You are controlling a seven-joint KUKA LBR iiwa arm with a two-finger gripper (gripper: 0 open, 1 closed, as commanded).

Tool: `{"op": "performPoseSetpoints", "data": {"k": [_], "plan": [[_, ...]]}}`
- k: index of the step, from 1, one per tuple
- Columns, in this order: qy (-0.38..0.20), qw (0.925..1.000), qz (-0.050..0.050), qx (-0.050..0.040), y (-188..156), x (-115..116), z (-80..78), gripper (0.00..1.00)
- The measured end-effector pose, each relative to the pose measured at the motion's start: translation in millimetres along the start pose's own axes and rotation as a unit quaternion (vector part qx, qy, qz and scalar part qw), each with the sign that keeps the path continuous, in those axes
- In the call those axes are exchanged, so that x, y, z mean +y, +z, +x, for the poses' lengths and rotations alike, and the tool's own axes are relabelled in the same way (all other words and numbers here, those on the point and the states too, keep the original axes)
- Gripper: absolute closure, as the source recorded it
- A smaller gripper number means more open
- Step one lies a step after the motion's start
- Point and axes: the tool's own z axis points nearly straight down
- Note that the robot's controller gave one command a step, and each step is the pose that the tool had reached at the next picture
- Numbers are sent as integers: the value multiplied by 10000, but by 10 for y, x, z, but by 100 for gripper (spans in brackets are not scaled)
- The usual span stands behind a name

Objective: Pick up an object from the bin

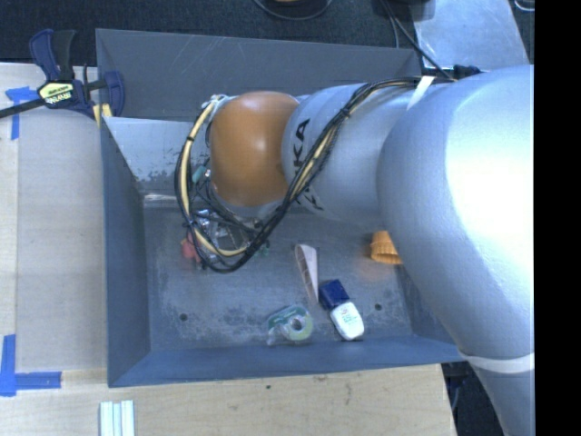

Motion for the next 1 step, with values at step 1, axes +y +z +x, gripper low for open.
{"op": "performPoseSetpoints", "data": {"k": [1], "plan": [[-18, 10000, 0, -1, -839, -25, -32, 100]]}}
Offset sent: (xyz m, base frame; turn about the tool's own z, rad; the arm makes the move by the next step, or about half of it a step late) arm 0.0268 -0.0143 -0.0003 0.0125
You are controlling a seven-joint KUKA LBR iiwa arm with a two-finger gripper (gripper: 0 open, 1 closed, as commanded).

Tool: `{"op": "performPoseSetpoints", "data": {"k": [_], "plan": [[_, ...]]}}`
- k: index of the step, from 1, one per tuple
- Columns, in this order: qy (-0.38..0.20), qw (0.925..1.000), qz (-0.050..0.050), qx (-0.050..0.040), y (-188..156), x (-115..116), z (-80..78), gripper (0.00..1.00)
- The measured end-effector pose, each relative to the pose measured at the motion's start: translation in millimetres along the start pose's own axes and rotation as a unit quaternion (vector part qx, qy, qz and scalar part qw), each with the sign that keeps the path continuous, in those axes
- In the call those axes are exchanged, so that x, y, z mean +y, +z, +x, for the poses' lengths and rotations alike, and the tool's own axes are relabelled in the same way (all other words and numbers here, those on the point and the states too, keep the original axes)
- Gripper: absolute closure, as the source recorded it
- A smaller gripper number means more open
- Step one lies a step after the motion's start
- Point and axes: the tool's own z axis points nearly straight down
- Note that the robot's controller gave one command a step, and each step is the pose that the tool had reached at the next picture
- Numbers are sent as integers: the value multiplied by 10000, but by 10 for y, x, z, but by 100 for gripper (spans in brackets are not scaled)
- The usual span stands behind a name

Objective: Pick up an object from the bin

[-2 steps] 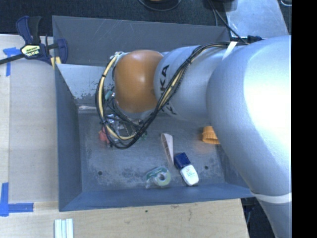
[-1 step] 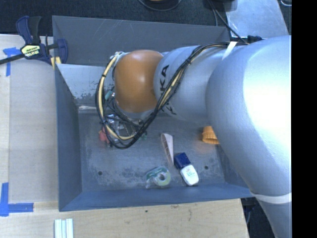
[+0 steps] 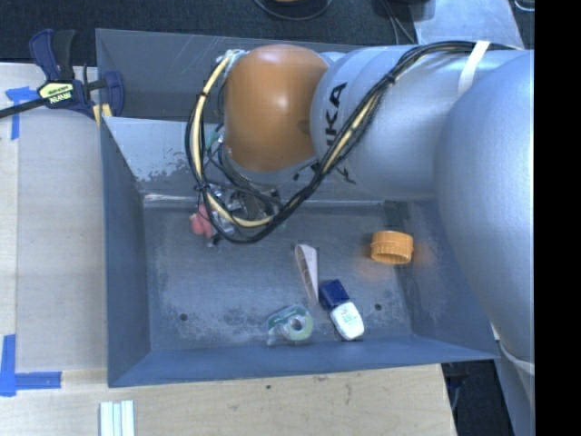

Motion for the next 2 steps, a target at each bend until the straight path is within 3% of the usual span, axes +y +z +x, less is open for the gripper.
{"op": "performPoseSetpoints", "data": {"k": [1, 2], "plan": [[73, 10000, -2, -35, 704, -154, -182, 100], [208, 9998, -1, -24, -1591, 199, 87, 100]]}}
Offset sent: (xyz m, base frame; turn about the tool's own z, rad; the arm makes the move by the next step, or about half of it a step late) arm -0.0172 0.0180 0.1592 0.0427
